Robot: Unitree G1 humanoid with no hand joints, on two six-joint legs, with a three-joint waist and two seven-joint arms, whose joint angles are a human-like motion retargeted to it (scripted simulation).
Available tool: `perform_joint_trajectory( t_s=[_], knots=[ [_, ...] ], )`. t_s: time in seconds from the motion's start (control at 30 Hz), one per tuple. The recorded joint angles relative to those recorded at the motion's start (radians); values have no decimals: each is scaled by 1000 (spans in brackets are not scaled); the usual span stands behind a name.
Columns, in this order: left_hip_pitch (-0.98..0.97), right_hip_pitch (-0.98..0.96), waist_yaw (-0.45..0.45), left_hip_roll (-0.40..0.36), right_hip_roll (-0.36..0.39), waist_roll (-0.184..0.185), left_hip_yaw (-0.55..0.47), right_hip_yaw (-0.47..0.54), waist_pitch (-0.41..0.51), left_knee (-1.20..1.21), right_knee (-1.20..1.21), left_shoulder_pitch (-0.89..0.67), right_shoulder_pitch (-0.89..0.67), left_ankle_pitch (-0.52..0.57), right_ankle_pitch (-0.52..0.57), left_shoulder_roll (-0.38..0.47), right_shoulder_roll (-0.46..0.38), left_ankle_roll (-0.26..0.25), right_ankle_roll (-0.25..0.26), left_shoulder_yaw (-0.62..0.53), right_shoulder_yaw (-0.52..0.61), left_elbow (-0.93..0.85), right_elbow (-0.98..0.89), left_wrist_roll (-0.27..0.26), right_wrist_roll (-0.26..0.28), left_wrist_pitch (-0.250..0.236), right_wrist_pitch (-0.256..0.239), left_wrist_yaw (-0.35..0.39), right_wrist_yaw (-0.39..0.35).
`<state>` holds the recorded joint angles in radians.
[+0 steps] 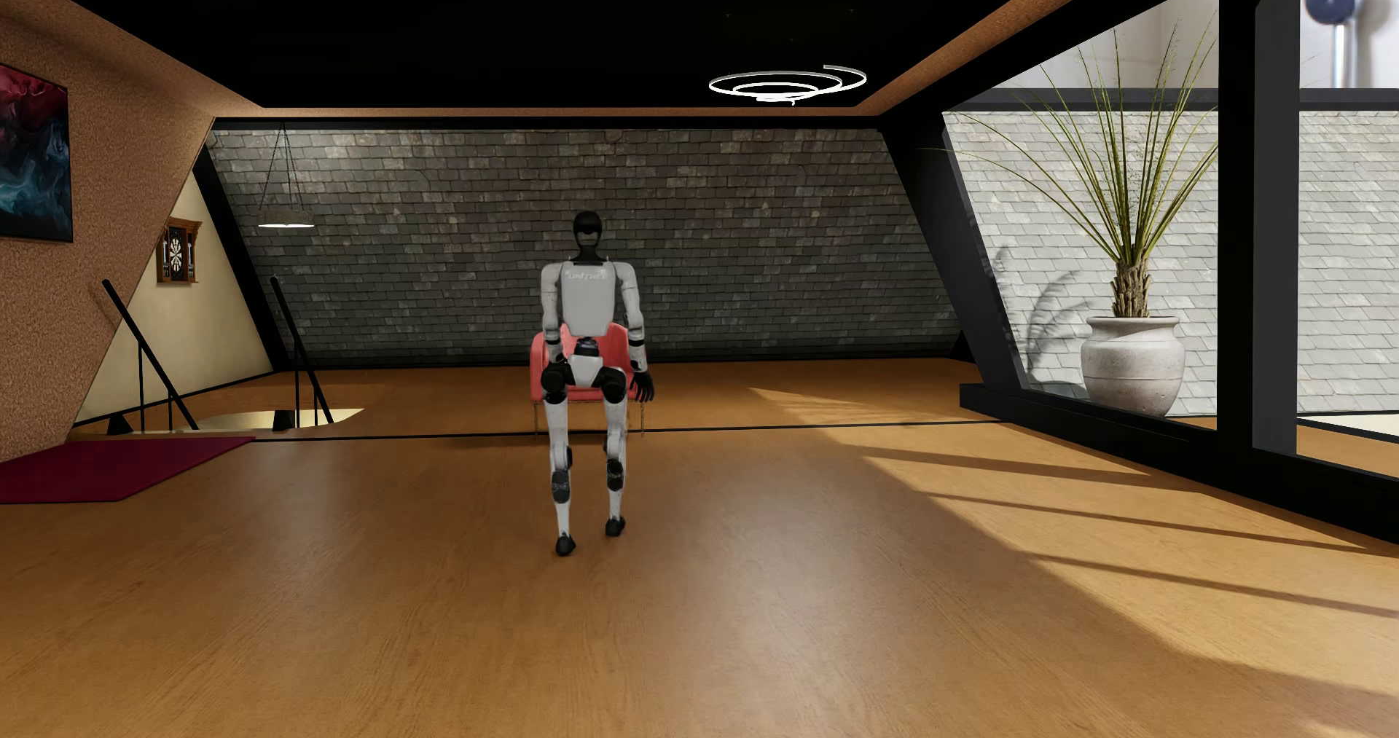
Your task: Approach the armchair
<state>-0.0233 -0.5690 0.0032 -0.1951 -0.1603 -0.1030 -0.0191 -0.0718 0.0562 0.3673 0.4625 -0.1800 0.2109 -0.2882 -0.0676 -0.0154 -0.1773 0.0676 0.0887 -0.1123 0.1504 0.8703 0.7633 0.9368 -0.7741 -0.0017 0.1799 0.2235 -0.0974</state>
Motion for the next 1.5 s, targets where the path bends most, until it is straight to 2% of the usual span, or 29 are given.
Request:
perform_joint_trajectory(
  t_s=[0.03, 0.07, 0.1, 0.17, 0.2, 0.27, 0.33, 0.37, 0.4, 0.43, 0.47, 0.53, 0.57, 0.6, 0.67, 0.7, 0.77, 0.8, 0.83, 0.9, 0.97, 1.03, 1.1, 1.13, 1.2, 1.3, 1.37, 1.43, 1.5],
  knots=[
    [33, 8, -5, 9, 26, 10, -11, 13, -6, -25, -166, -18, 4, -5, 39, 10, 9, -1, 36, -29, -4, -47, 13, -32, -9, -23, -2, 9, 12],
    [60, 1, -10, 12, 40, 20, -23, 29, -11, -29, -248, -38, 15, -16, 42, 18, 18, -2, 102, -64, -16, -75, 18, -59, -14, -33, -7, 15, 14],
    [84, -1, -12, 20, 45, 28, -31, 22, -17, -28, -266, -57, 26, -21, 38, 28, 31, -5, 122, -102, -28, -84, 22, -74, -16, -29, -12, 14, 10],
    [140, 9, -20, 50, 62, 47, -38, -20, -29, -8, -188, -70, 35, 4, 136, 54, 61, -15, -2, -173, -40, -68, 44, -75, -32, 2, -10, -3, 14],
    [161, 23, -25, 72, 76, 63, -31, -42, -35, 19, -151, -56, 30, 49, 176, 65, 75, -17, -18, -193, -42, -48, 61, -71, -46, 24, -4, -7, 24],
    [164, 77, -36, 128, 125, 104, -7, -70, -50, 135, -101, 3, 9, 207, 148, 75, 98, -24, -69, -194, -52, 20, 90, -85, -69, 83, 2, -22, 43],
    [70, 147, -46, 205, 179, 143, 24, -100, -64, 386, -94, 44, -15, 439, 81, 85, 117, -111, -113, -231, -76, 132, 92, -69, -74, 146, -5, -93, 35],
    [-5, 181, -48, 259, 202, 161, 45, -116, -68, 537, -88, 52, -30, 563, 45, 102, 125, -172, -125, -291, -90, 179, 84, -21, -72, 166, -13, -138, 18],
    [-83, 212, -48, 313, 225, 177, 61, -130, -68, 675, -78, 69, -61, 579, 7, 123, 133, -195, -135, -346, -99, 189, 70, 33, -69, 180, -12, -162, 8],
    [-170, 243, -45, 340, 246, 191, 57, -140, -64, 795, -64, 94, -75, 535, -33, 142, 132, -174, -142, -362, -104, 168, 67, 52, -65, 195, -38, -150, -19],
    [-253, 276, -40, 345, 264, 203, 43, -147, -59, 874, -51, 125, -94, 481, -71, 154, 128, -159, -146, -332, -105, 134, 63, 22, -64, 203, -61, -111, -43],
    [-398, 349, -24, 331, 287, 216, 18, -152, -45, 903, -30, 207, -153, 340, -145, 164, 118, -134, -148, -223, -107, 55, 76, -108, -65, 183, -89, -47, -83],
    [-454, 387, -12, 316, 294, 218, 7, -150, -40, 850, -24, 238, -173, 256, -179, 168, 115, -128, -146, -187, -105, 28, 77, -162, -65, 167, -98, -46, -93],
    [-497, 428, 1, 298, 297, 219, 1, -145, -36, 753, -27, 261, -191, 204, -209, 176, 109, -94, -143, -173, -99, 7, 75, -191, -65, 155, -106, -56, -93],
    [-538, 512, 29, 265, 296, 213, -5, -132, -35, 444, -57, 290, -219, 183, -252, 184, 90, -85, -133, -182, -67, -19, 60, -183, -65, 150, -114, -69, -85],
    [-536, 557, 43, 242, 293, 208, -18, -124, -37, 251, -88, 305, -231, 237, -263, 183, 80, -73, -128, -180, -49, -27, 56, -177, -67, 150, -116, -71, -79],
    [-507, 645, 65, 214, 290, 195, -30, -105, -43, -119, -153, 339, -247, 300, -277, 166, 68, -103, -119, -145, -23, -32, 50, -185, -63, 162, -113, -58, -67],
    [-509, 677, 70, 209, 293, 189, -31, -98, -45, -189, -155, 353, -248, 307, -283, 159, 69, -132, -115, -132, -15, -24, 47, -181, -60, 177, -110, -30, -67],
    [-522, 709, 74, 203, 294, 184, -27, -91, -45, -159, -142, 361, -242, 313, -286, 152, 72, -125, -110, -132, -11, -3, 44, -165, -56, 196, -105, 4, -71],
    [-530, 765, 77, 179, 278, 168, -24, -74, -50, -26, -102, 364, -205, 407, -256, 129, 73, -66, -93, -145, -11, 79, 45, -127, -48, 229, -94, 36, -74],
    [-484, 779, 78, 142, 227, 134, -3, -60, -58, 40, 5, 358, -148, 406, -119, 93, 72, -58, -93, -122, -22, 156, 73, -122, -42, 251, -63, 21, -62],
    [-410, 676, 77, 106, 132, 95, 45, -52, -60, 45, 283, 349, -110, 340, 111, 59, 58, -42, -7, -86, 0, 172, 123, -130, -63, 236, -30, 12, 6],
    [-338, 498, 68, 64, 4, 57, 95, -43, -55, 29, 599, 328, -95, 282, 323, 40, 5, -32, 85, -84, 80, 139, 133, -122, -119, 180, -55, 14, 119],
    [-303, 407, 60, 41, -29, 38, 108, -24, -51, 25, 714, 303, -83, 253, 279, 39, -23, -23, 68, -100, 102, 121, 108, -111, -135, 153, -80, 12, 146],
    [-237, 241, 46, 2, -55, 13, 117, 7, -41, 38, 820, 225, -34, 189, 149, 48, -31, -8, 50, -141, 62, 125, 41, -70, -101, 114, -78, 10, 85],
    [-135, 81, 14, -27, -34, 0, 88, 26, -35, 53, 630, 99, 26, 100, -55, 49, 8, 1, -7, -145, -58, 118, -25, -60, -1, 117, -36, 11, -37],
    [-63, 37, -10, -25, -1, 6, 58, 20, -40, 28, 334, 38, 26, 64, -76, 49, 20, 0, -39, -137, -71, 86, -32, -82, 8, 105, -23, 20, -39],
    [12, 31, -28, -19, 36, 16, 31, 1, -49, -18, -4, -1, 15, 45, -10, 57, 25, -2, -16, -167, -67, 39, -29, -91, -7, 75, -22, 27, -14],
    [79, 37, -42, -16, 72, 24, 9, 2, -55, -36, -251, -17, 9, 22, 7, 79, 33, -2, 73, -252, -78, -6, -29, -53, -20, 37, -18, 48, 8]
  ],
)
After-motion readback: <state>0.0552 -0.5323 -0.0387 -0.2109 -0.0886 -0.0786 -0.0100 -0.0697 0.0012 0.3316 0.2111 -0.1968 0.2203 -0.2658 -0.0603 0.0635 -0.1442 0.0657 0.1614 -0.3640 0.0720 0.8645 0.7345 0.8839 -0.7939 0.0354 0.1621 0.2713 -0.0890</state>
